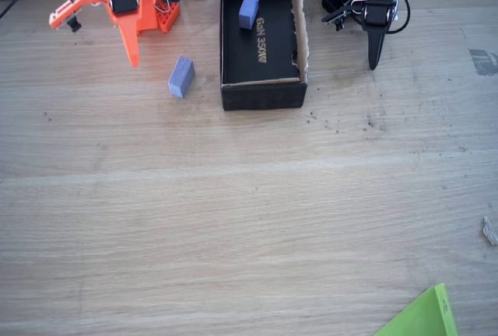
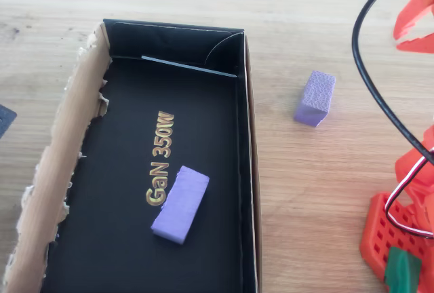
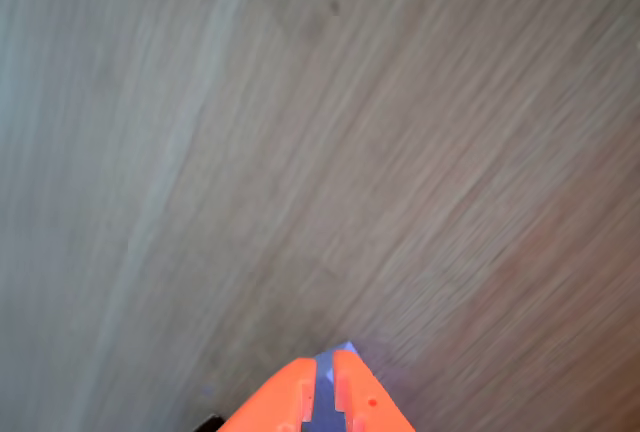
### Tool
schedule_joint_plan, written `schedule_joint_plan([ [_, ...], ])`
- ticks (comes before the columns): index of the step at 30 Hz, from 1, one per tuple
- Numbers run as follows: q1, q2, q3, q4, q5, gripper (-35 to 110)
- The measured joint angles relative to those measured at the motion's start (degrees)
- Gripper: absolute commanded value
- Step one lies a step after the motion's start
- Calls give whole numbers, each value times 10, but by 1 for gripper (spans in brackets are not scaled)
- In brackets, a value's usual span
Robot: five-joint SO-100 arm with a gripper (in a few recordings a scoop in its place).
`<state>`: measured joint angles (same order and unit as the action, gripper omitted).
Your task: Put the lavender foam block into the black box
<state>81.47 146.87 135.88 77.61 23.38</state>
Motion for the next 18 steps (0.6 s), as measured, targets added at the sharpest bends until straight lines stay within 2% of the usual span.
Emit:
schedule_joint_plan([
  [11,38,-196,-165,40,2,0],
  [18,59,-253,-200,39,-11,0],
])
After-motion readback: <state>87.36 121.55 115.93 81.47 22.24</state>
